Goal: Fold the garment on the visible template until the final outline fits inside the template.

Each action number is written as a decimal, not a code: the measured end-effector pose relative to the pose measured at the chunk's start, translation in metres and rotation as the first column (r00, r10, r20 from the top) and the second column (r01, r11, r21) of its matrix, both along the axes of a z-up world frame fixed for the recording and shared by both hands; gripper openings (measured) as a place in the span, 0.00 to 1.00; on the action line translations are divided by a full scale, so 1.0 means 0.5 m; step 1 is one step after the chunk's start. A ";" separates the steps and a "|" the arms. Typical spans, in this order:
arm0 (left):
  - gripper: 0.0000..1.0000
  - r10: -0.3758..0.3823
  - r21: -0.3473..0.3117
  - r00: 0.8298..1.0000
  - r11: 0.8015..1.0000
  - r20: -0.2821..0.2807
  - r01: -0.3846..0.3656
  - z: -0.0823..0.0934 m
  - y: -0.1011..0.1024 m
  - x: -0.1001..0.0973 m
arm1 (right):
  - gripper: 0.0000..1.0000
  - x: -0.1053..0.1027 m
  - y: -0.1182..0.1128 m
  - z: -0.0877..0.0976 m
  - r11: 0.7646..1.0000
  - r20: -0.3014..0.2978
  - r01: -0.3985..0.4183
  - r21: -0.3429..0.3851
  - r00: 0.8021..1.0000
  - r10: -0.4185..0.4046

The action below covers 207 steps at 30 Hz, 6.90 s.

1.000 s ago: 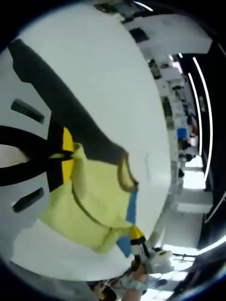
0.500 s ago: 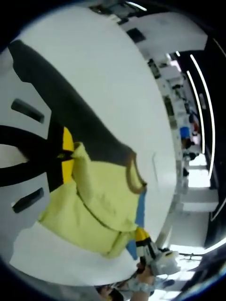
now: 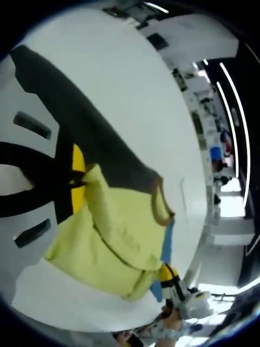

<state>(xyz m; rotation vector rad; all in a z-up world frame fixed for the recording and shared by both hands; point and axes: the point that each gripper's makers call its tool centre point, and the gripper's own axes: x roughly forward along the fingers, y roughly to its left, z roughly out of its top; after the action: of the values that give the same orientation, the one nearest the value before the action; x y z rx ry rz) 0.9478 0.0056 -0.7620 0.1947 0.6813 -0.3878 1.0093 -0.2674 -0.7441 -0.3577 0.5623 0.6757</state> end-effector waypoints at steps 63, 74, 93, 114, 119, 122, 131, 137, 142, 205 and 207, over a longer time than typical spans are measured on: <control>0.81 -0.287 -0.023 0.953 0.957 0.101 0.291 0.292 -0.077 -0.216 | 1.00 -0.219 -0.004 0.265 0.971 0.126 -0.211 0.112 0.972 0.197; 0.83 -0.307 -0.031 0.943 0.949 0.127 0.314 0.336 -0.061 -0.271 | 1.00 -0.271 -0.038 0.300 0.968 0.156 -0.220 0.122 0.967 0.200; 0.96 -0.281 -0.047 0.949 0.956 0.141 0.290 0.367 -0.044 -0.362 | 1.00 -0.391 -0.109 0.323 0.971 0.158 -0.205 0.127 0.970 0.184; 0.99 -0.257 -0.099 0.961 0.959 0.102 0.267 0.335 -0.058 -0.438 | 1.00 -0.453 -0.139 0.310 0.970 0.127 -0.135 0.200 0.986 0.111; 0.99 -0.250 -0.107 0.963 0.960 0.104 0.260 0.333 -0.062 -0.446 | 1.00 -0.466 -0.132 0.294 0.966 0.094 -0.133 0.220 0.989 0.115; 0.99 -0.239 -0.119 0.965 0.961 0.112 0.251 0.335 -0.062 -0.446 | 1.00 -0.469 -0.131 0.295 0.965 0.098 -0.129 0.229 0.989 0.109; 0.99 -0.212 -0.154 0.970 0.961 0.120 0.230 0.338 -0.060 -0.441 | 1.00 -0.464 -0.136 0.291 0.966 0.092 -0.120 0.227 0.991 0.102; 0.97 -0.202 -0.155 0.972 0.963 0.124 0.220 0.337 -0.055 -0.437 | 1.00 -0.464 -0.131 0.285 0.966 0.081 -0.130 0.223 0.990 0.115; 0.95 -0.184 -0.170 0.974 0.964 0.135 0.205 0.340 -0.050 -0.432 | 1.00 -0.459 -0.131 0.285 0.967 0.083 -0.129 0.218 0.990 0.114; 0.44 -0.170 -0.248 0.984 0.952 0.060 0.180 0.255 -0.026 -0.262 | 1.00 -0.395 -0.127 0.279 0.977 0.094 -0.114 0.181 0.991 0.099; 0.44 -0.154 -0.246 0.986 0.955 0.059 0.163 0.246 -0.017 -0.242 | 0.98 -0.395 -0.124 0.277 0.976 0.089 -0.119 0.182 0.991 0.104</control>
<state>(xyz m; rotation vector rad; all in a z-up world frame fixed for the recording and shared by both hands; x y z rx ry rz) 0.8269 -0.0028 -0.6387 0.0167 0.5737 -0.6186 0.8116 -0.3295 -0.6059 -0.2404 0.4016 0.8130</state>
